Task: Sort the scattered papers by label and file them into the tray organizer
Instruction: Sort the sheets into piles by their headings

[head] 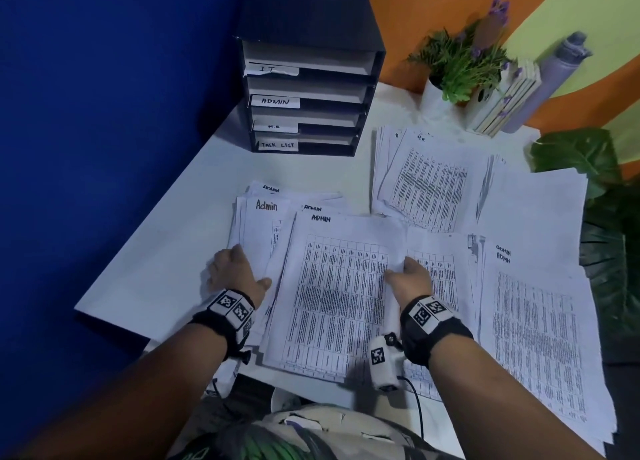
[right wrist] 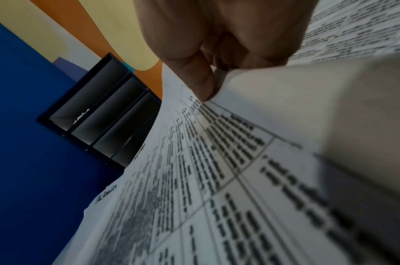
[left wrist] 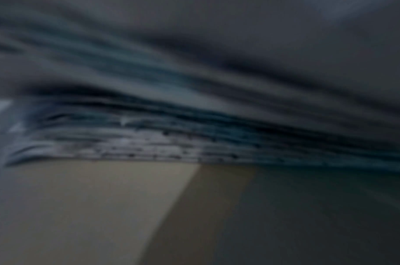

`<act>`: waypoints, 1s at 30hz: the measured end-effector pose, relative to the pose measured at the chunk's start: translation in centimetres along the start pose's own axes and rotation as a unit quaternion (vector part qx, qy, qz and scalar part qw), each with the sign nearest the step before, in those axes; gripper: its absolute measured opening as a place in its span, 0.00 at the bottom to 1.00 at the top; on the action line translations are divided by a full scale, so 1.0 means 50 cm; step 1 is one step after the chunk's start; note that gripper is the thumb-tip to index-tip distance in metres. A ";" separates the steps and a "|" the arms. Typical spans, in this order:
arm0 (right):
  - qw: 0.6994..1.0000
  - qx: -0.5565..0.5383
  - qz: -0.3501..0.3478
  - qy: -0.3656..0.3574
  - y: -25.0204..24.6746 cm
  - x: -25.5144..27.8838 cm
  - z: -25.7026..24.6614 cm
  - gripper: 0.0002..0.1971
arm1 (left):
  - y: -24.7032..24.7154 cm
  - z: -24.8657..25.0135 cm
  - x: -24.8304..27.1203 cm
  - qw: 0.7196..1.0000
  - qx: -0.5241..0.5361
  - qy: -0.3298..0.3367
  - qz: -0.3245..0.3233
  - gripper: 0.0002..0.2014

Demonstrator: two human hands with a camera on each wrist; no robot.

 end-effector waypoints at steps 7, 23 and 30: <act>0.999 -0.019 -0.025 0.029 -0.004 0.003 0.005 0.07 | 0.008 -0.015 -0.025 1.000 0.020 0.004 -0.014 0.46; 0.992 -0.109 -0.057 0.017 -0.016 0.009 -0.011 0.11 | -0.007 -0.013 -0.026 0.930 0.365 0.043 0.002 0.16; 0.986 -0.148 -0.069 0.027 -0.004 0.012 -0.010 0.14 | -0.001 -0.022 -0.030 0.918 0.390 0.074 -0.020 0.11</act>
Point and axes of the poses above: each hand's wrist, its own x-axis away from the middle knuckle, its own y-axis out of the palm, z = x × y, the point moved 1 cm from there along -x, towards the middle knuckle, and after that the axes turned 13 degrees about -x, right-handed, at the moved point
